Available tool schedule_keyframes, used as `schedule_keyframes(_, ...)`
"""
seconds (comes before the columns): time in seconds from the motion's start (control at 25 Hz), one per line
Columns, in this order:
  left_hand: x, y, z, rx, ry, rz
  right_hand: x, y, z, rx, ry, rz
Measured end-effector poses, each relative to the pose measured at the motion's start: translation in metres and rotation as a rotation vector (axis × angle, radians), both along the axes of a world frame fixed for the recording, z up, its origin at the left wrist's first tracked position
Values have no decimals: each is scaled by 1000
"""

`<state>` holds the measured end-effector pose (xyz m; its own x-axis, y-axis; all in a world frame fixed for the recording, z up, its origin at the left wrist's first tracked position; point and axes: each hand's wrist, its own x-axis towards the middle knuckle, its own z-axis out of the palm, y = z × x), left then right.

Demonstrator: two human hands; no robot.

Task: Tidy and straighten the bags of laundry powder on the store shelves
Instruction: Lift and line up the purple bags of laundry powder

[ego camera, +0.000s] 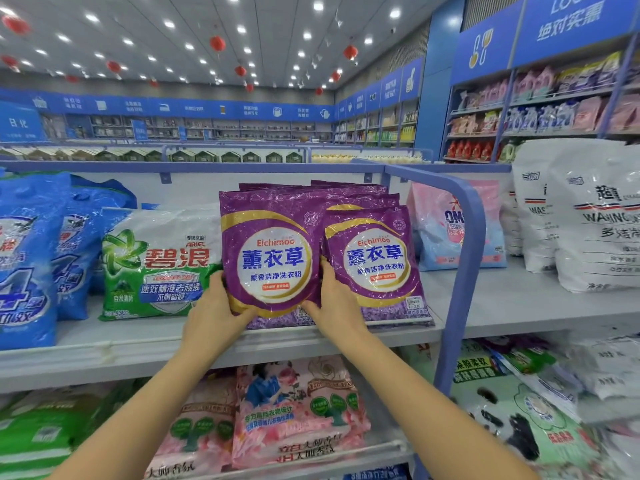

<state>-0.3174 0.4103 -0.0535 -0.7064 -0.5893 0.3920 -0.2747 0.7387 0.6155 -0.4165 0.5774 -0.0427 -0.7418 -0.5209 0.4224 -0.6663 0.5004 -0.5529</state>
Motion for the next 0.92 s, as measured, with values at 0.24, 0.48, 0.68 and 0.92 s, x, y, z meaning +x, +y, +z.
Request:
schedule_keyframes(0.24,7,29,10,-438,295,75,14,17,18,55,187,6)
schedule_keyframes(0.48,-6,101,10,-504,432,-438,33,89,23,-118,338,-33)
schedule_keyframes(0.68,-33,165,-34,-640,303,-677,20,181,-1,-69,324,-278)
schedule_keyframes(0.92,-76,220,-28,-722,276,-598,-7,290,-52,29,148,-512)
